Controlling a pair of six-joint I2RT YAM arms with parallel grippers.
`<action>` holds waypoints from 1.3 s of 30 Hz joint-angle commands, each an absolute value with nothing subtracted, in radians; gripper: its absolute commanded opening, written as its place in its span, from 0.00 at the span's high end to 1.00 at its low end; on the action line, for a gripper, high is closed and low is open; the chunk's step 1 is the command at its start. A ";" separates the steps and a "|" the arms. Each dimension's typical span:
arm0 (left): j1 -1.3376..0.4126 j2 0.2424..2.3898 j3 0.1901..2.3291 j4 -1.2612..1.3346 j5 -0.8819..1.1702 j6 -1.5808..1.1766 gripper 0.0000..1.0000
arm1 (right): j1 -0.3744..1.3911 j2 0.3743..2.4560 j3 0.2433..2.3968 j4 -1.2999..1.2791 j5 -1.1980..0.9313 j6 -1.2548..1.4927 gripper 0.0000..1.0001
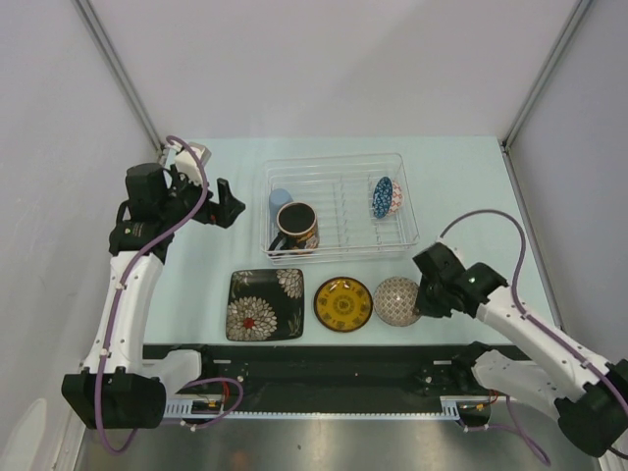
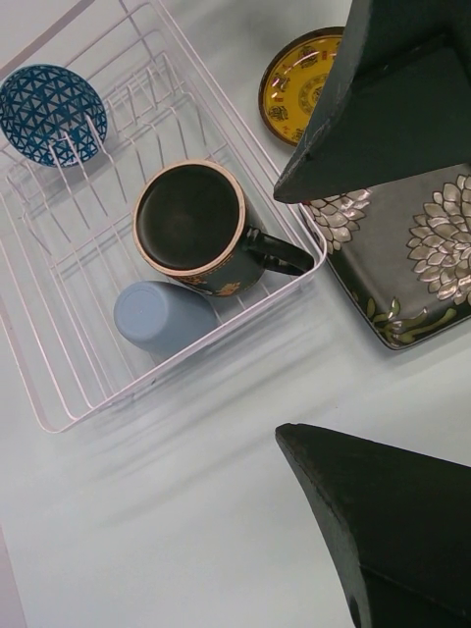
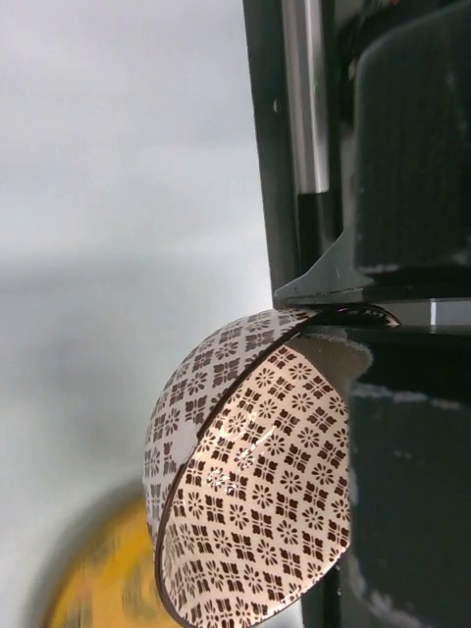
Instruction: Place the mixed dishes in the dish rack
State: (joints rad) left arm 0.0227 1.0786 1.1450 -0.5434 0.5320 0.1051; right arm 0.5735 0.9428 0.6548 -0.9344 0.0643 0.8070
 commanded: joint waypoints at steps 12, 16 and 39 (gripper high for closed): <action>0.031 1.052 1.177 -0.552 0.575 0.083 0.00 | 0.888 1.420 1.675 -1.318 1.127 0.518 1.00; 0.031 1.048 1.184 -0.561 0.569 0.090 0.00 | 0.773 1.465 1.687 -1.125 1.140 0.284 1.00; 0.034 1.040 1.150 -0.537 0.571 0.084 0.00 | 0.736 1.697 1.549 -0.980 1.146 0.155 1.00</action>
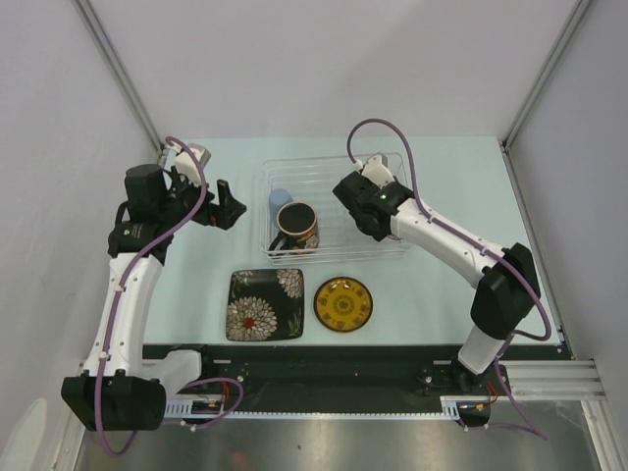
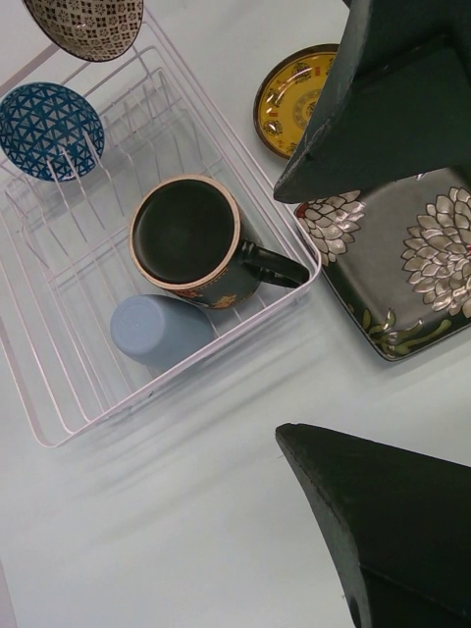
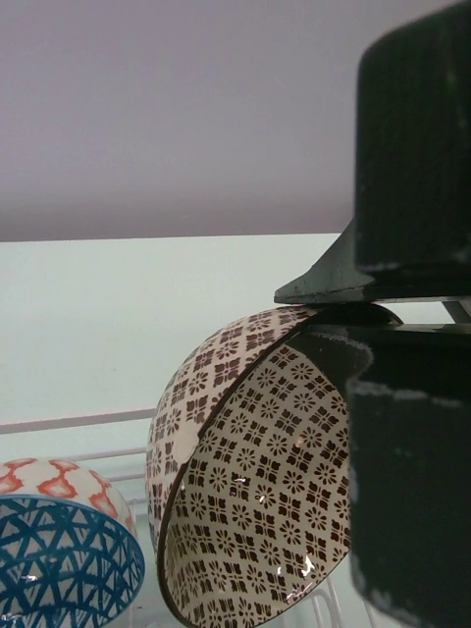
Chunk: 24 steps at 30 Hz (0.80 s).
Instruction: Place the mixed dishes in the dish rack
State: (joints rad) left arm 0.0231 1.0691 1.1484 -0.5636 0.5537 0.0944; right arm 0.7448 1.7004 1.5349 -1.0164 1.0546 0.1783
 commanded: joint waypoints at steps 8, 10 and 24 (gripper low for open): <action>0.041 1.035 1.149 -0.538 0.571 0.086 0.00 | 0.723 1.755 1.519 -0.963 1.134 0.150 1.00; 0.043 1.032 1.149 -0.538 0.572 0.086 0.00 | 0.721 1.766 1.509 -0.947 1.124 0.150 1.00; 0.063 1.025 1.144 -0.546 0.581 0.097 0.00 | 0.712 1.879 1.494 -0.893 1.105 0.127 1.00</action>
